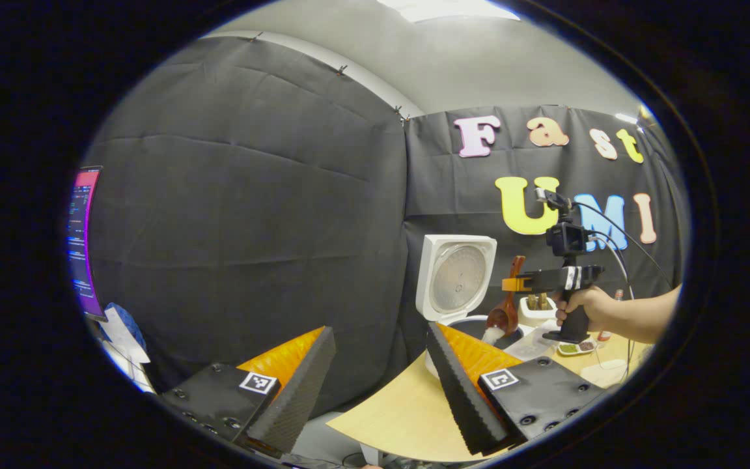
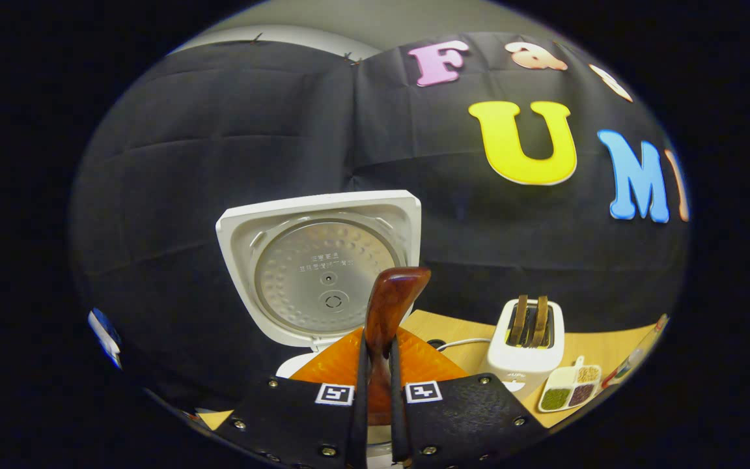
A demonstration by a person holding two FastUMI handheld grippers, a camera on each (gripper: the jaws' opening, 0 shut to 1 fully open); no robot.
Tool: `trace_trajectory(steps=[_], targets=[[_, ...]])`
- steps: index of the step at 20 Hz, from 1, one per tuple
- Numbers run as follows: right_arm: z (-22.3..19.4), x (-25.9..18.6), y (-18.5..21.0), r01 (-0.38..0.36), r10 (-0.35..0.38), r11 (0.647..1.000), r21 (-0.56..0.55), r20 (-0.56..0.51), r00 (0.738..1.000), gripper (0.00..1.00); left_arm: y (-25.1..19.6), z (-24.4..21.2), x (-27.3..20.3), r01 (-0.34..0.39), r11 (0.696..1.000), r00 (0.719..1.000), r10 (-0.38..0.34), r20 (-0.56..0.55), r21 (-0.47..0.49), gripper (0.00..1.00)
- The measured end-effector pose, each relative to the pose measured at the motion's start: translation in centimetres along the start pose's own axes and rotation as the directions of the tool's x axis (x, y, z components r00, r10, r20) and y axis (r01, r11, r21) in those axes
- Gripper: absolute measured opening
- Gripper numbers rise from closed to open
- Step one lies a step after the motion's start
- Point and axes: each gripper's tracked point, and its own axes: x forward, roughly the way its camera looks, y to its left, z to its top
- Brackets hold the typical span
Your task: Close the left gripper, press the button to open the rice cooker; take a wooden spoon from the chopstick holder with the right hand, scoop a spoonful of rice and pour it into the rice cooker, then put the wooden spoon back into the chopstick holder.
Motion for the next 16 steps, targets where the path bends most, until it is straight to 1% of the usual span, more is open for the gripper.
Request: trace_trajectory(steps=[2, 4, 5, 6, 7, 8, 9, 11, 12, 13, 14, 15, 16], targets=[[0.4, 0.1, -0.3, 0.018, -0.016, 0.993, -0.12, 0.016, 1.0, 0.14, 0.0, 0.1, -0.1, 0.001, 1.0, 1.0, -0.001, 0.001, 0.009, 0.98], [0.5, 0.1, -0.5, 0.036, -0.03, 0.976, -0.215, 0.035, 0.999, 0.14, 0.0, 0.1, 0.0, -0.002, 1.0, 1.0, 0.002, -0.002, 0.019, 0.98], [0.5, 0.1, -0.6, 0.042, -0.034, 0.966, -0.254, 0.038, 0.999, 0.14, 0.0, 0.2, 0.0, -0.003, 1.0, 1.0, 0.003, -0.003, 0.016, 0.98], [0.5, 0.1, -0.8, 0.054, -0.043, 0.956, -0.288, 0.045, 0.998, 0.14, 0.2, 0.1, 0.1, -0.011, 1.0, 1.0, 0.011, -0.003, 0.012, 0.94], [0.3, -0.1, -0.6, 0.062, -0.05, 0.947, -0.315, 0.049, 0.998, 0.14, 0.3, 0.1, 0.2, -0.015, 1.0, 1.0, 0.015, 0.001, 0.007, 0.98], [0.1, -0.3, -0.5, 0.073, -0.06, 0.94, -0.333, 0.049, 0.997, 0.15, 0.3, -0.1, 0.3, -0.017, 1.0, 1.0, 0.017, 0.0, 0.003, 0.98], [-0.3, -0.2, -0.6, 0.076, -0.065, 0.937, -0.341, 0.044, 0.997, 0.15, 0.3, -0.1, 0.3, -0.021, 1.0, 1.0, 0.021, 0.0, 0.001, 0.94], [-1.1, -0.1, -0.8, 0.072, -0.067, 0.94, -0.334, 0.028, 0.997, 0.14, 0.4, -0.1, 0.3, -0.024, 1.0, 1.0, 0.024, -0.001, 0.005, 0.94], [-1.3, -0.1, -0.9, 0.067, -0.065, 0.944, -0.322, 0.018, 0.998, 0.14, 0.4, -0.1, 0.3, -0.025, 1.0, 1.0, 0.025, -0.002, 0.007, 1.0], [-1.3, -0.4, -1.1, 0.064, -0.065, 0.951, -0.302, 0.005, 0.998, 0.14, 0.4, -0.1, 0.3, -0.027, 1.0, 1.0, 0.027, -0.003, 0.008, 1.0], [-1.4, -0.5, -1.1, 0.054, -0.06, 0.963, -0.265, -0.014, 0.998, 0.14, 0.5, -0.1, 0.4, -0.029, 1.0, 1.0, 0.029, -0.001, 0.009, 0.98], [-1.5, -0.6, -1.3, 0.044, -0.052, 0.977, -0.21, -0.033, 0.998, 0.15, 0.5, 0.0, 0.4, -0.029, 1.0, 1.0, 0.029, 0.003, 0.01, 1.0], [-1.6, -0.7, -1.2, 0.032, -0.039, 0.989, -0.143, -0.047, 0.998, 0.15, 0.5, 0.0, 0.4, -0.029, 1.0, 1.0, 0.029, 0.006, 0.008, 0.98]])
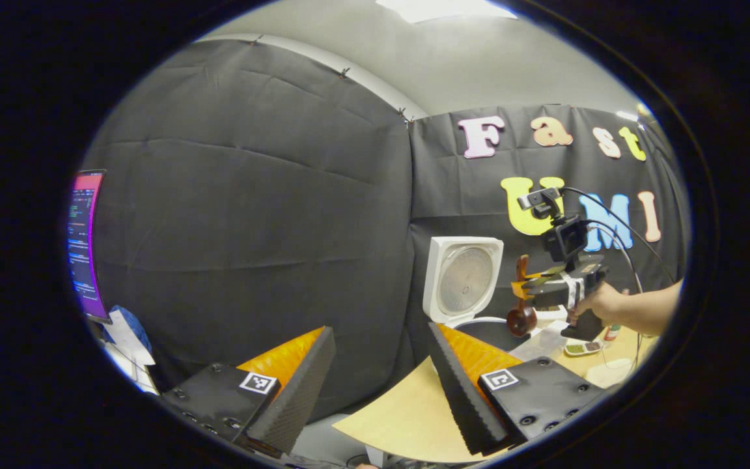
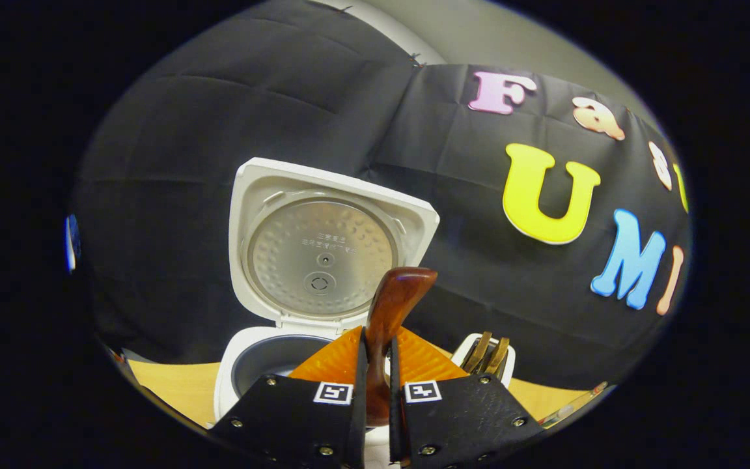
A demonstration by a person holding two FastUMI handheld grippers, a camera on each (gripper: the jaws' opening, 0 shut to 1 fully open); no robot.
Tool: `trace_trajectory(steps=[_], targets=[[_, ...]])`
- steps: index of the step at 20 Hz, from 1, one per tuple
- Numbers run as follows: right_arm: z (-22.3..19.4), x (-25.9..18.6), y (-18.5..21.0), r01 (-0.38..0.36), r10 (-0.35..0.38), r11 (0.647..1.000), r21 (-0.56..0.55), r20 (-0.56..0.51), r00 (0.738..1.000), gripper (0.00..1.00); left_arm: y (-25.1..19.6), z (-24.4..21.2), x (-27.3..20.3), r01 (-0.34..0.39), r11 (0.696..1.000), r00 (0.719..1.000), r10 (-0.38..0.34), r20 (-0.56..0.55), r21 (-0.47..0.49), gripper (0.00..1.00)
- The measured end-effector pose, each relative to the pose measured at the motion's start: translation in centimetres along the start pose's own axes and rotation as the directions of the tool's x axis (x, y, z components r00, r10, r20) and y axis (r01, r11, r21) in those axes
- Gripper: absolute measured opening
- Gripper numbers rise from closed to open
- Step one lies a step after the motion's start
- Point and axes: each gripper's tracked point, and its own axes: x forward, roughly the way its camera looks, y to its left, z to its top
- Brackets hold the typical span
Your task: Close the left gripper, press the button to open the rice cooker; take a wooden spoon from the chopstick holder with the right hand, scoop a spoonful of rice and pour it into the rice cooker, then put the wooden spoon back into the chopstick holder.
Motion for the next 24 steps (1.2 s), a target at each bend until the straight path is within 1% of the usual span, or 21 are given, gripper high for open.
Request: trace_trajectory(steps=[2, 3, 4, 5, 6, 9, 14, 15, 16, 17, 19, 20, 22, 24], targets=[[0.6, -0.2, -0.2, -0.025, 0.028, 0.99, 0.142, -0.014, 1.0, 0.15, 0.0, 0.2, 0.0, 0.003, 1.0, 1.0, -0.003, 0.006, -0.006, 0.98], [0.8, -0.5, -0.5, -0.024, 0.028, 0.98, 0.198, -0.019, 0.999, 0.15, 0.0, 0.3, 0.0, 0.004, 1.0, 1.0, -0.004, 0.009, -0.01, 0.98], [1.3, -0.8, -0.9, -0.03, 0.035, 0.969, 0.247, -0.018, 0.999, 0.14, -0.1, 0.5, 0.0, 0.002, 1.0, 1.0, -0.002, 0.011, -0.013, 0.94], [2.0, -1.1, -1.2, -0.033, 0.039, 0.958, 0.286, -0.015, 0.999, 0.15, -0.1, 0.6, 0.0, 0.001, 1.0, 1.0, 0.0, 0.013, -0.013, 0.94], [2.4, -1.4, -1.4, -0.037, 0.044, 0.948, 0.317, -0.013, 0.999, 0.15, -0.1, 0.5, 0.1, 0.002, 1.0, 1.0, -0.002, 0.013, -0.014, 0.98], [2.8, -3.1, -2.5, -0.053, 0.056, 0.913, 0.404, 0.006, 0.998, 0.15, -0.3, 1.1, -0.1, 0.015, 1.0, 1.0, -0.015, 0.013, -0.017, 0.98], [3.6, -6.3, -5.0, -0.083, 0.079, 0.825, 0.559, 0.032, 0.996, 0.15, -1.5, 2.9, -0.3, 0.052, 0.999, 0.998, -0.053, 0.045, 0.008, 0.98], [3.8, -7.0, -5.4, -0.099, 0.091, 0.811, 0.577, 0.042, 0.995, 0.15, -2.3, 3.3, 0.2, 0.059, 0.998, 0.997, -0.059, 0.049, 0.009, 0.98], [4.2, -7.6, -6.1, -0.101, 0.091, 0.802, 0.588, 0.047, 0.995, 0.14, -3.1, 3.3, 1.5, 0.065, 0.998, 0.996, -0.066, 0.054, 0.007, 0.94], [4.2, -8.4, -6.7, -0.105, 0.092, 0.795, 0.598, 0.052, 0.994, 0.15, -3.9, 3.5, 1.9, 0.074, 0.997, 0.996, -0.074, 0.055, 0.004, 0.94], [4.0, -9.9, -8.2, -0.089, 0.067, 0.791, 0.606, 0.058, 0.996, 0.15, -5.3, 4.1, 2.0, 0.097, 0.995, 0.993, -0.096, 0.064, -0.002, 0.94], [4.0, -10.6, -9.2, -0.079, 0.052, 0.789, 0.61, 0.062, 0.997, 0.15, -5.9, 4.2, 1.7, 0.107, 0.994, 0.992, -0.107, 0.069, 0.0, 0.98], [3.7, -12.2, -10.9, -0.06, 0.029, 0.788, 0.613, 0.06, 0.998, 0.15, -7.1, 5.0, 1.5, 0.127, 0.992, 0.989, -0.127, 0.081, 0.006, 0.98], [2.9, -13.8, -12.8, -0.026, -0.005, 0.787, 0.616, 0.048, 0.999, 0.15, -8.5, 5.6, 1.2, 0.15, 0.989, 0.985, -0.15, 0.091, 0.006, 0.98]])
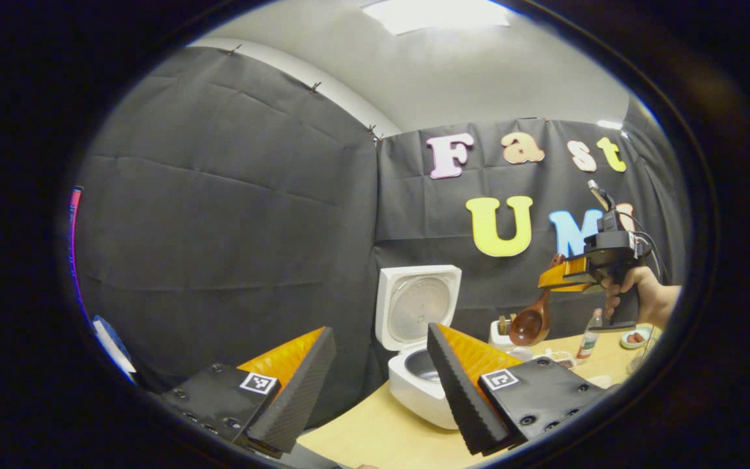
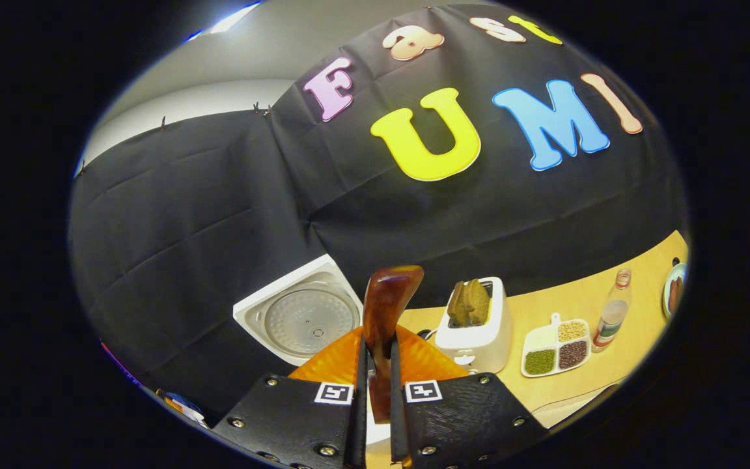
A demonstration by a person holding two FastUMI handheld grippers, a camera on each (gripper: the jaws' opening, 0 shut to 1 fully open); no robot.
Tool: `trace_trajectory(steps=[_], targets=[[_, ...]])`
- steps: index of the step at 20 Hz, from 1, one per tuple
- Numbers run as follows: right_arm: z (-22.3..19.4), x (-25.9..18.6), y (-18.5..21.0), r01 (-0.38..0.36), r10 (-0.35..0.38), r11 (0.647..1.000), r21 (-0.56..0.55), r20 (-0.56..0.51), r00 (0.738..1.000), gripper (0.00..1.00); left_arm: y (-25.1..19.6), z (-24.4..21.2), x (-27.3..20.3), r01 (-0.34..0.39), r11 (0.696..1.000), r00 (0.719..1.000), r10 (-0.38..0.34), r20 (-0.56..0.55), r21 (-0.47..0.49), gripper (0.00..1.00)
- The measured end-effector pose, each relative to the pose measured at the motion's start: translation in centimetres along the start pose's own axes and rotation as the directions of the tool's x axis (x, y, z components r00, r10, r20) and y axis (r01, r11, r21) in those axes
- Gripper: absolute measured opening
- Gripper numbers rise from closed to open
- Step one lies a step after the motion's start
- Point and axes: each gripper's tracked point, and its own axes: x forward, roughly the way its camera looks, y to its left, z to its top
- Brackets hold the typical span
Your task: Close the left gripper, press the button to open the rice cooker; take a wooden spoon from the chopstick holder with the right hand, scoop a spoonful of rice and pour it into the rice cooker, then put the wooden spoon back into the chopstick holder.
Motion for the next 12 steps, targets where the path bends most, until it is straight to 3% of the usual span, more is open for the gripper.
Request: trace_trajectory(steps=[3, 4, 5, 6, 8, 12], targets=[[0.9, -2.6, -2.8, 0.044, -0.044, 0.999, 0.02, 0.022, 0.999, 0.15, -2.3, 0.4, 0.2, 0.027, 1.0, 1.0, -0.027, 0.007, -0.005, 1.0], [1.1, -3.4, -3.7, 0.056, -0.057, 0.998, 0.025, 0.025, 0.998, 0.15, -3.0, 0.5, 0.2, 0.035, 0.999, 0.999, -0.035, 0.008, -0.008, 0.94], [1.5, -4.3, -4.6, 0.072, -0.073, 0.997, 0.028, 0.029, 0.997, 0.15, -3.7, 0.7, 0.1, 0.044, 0.999, 0.999, -0.044, 0.009, -0.012, 1.0], [1.9, -5.1, -5.6, 0.087, -0.088, 0.996, 0.029, 0.035, 0.995, 0.15, -4.4, 0.8, 0.2, 0.052, 0.999, 0.999, -0.052, 0.01, -0.014, 0.94], [2.6, -6.8, -7.7, 0.12, -0.122, 0.992, 0.034, 0.052, 0.991, 0.15, -5.6, 1.2, 0.2, 0.067, 0.998, 0.998, -0.067, 0.014, -0.018, 0.98], [3.8, -10.5, -11.8, 0.186, -0.189, 0.981, 0.048, 0.083, 0.978, 0.15, -8.1, 1.6, 0.7, 0.095, 0.995, 0.995, -0.095, 0.015, -0.022, 0.98]])
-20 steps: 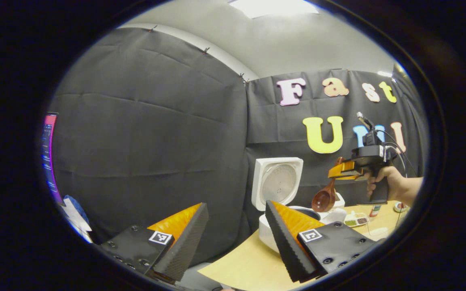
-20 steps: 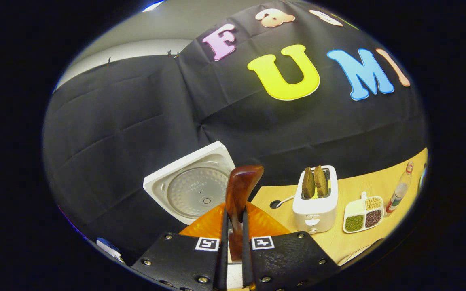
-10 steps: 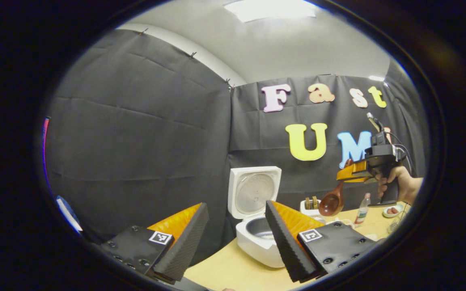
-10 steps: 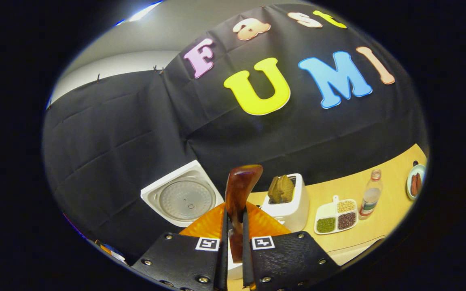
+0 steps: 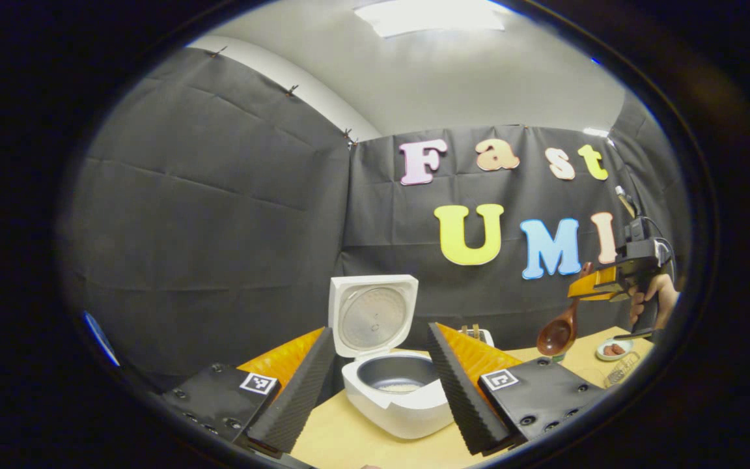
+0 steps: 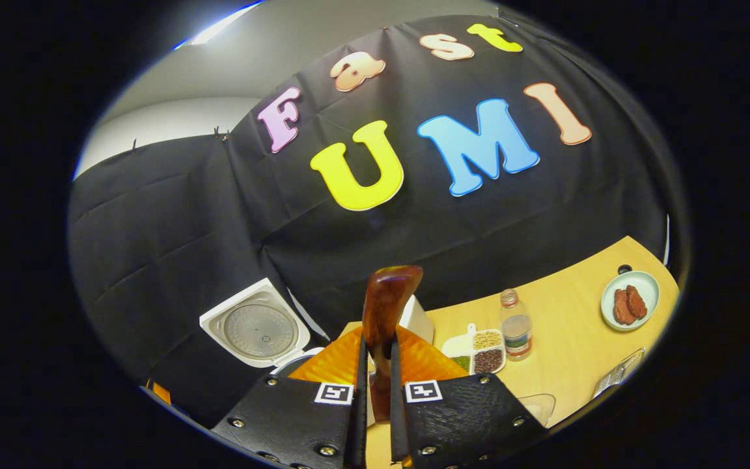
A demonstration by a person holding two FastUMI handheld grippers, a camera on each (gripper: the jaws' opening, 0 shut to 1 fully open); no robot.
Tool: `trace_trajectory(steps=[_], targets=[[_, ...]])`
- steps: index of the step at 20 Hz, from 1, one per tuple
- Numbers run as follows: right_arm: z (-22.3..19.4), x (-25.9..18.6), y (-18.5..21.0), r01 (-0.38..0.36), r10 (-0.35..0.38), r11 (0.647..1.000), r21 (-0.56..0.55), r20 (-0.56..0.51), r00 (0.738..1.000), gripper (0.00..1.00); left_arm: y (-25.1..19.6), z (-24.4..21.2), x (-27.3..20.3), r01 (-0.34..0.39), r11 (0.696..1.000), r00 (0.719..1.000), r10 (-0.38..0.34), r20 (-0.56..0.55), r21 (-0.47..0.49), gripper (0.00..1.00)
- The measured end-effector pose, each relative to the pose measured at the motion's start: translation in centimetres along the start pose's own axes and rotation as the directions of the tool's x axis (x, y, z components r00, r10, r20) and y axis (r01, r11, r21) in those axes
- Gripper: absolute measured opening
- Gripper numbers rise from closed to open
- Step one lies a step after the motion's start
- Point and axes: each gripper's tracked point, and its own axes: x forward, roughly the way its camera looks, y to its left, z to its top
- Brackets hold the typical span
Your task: Close the left gripper, press the button to open the rice cooker; take a wooden spoon from the chopstick holder with the right hand, scoop a spoonful of rice and pour it into the rice cooker, then put the wooden spoon back into the chopstick holder.
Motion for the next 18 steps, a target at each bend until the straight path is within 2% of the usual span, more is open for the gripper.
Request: trace_trajectory(steps=[4, 8, 9, 10, 18], targets=[[1.5, -2.7, -5.3, 0.085, -0.085, 0.996, -0.004, 0.034, 0.996, 0.14, -3.3, 0.6, 0.5, 0.04, 0.999, 0.999, -0.04, 0.012, 0.002, 1.0], [2.4, -5.1, -9.9, 0.163, -0.163, 0.987, 0.007, 0.05, 0.985, 0.14, -6.6, 0.6, 0.7, 0.086, 0.996, 0.996, -0.086, 0.009, -0.015, 0.94], [2.7, -5.7, -10.9, 0.177, -0.178, 0.984, 0.013, 0.056, 0.982, 0.14, -7.4, 0.5, 0.7, 0.096, 0.995, 0.995, -0.096, 0.004, -0.014, 0.98], [2.9, -6.3, -12.0, 0.192, -0.193, 0.981, 0.014, 0.06, 0.979, 0.14, -8.2, 0.5, 0.7, 0.105, 0.994, 0.994, -0.105, 0.002, -0.01, 0.98], [2.6, -10.7, -20.7, 0.334, -0.333, 0.942, 0.003, 0.084, 0.939, 0.14, -13.3, 1.5, 0.9, 0.159, 0.987, 0.987, -0.159, 0.01, 0.004, 0.98]])
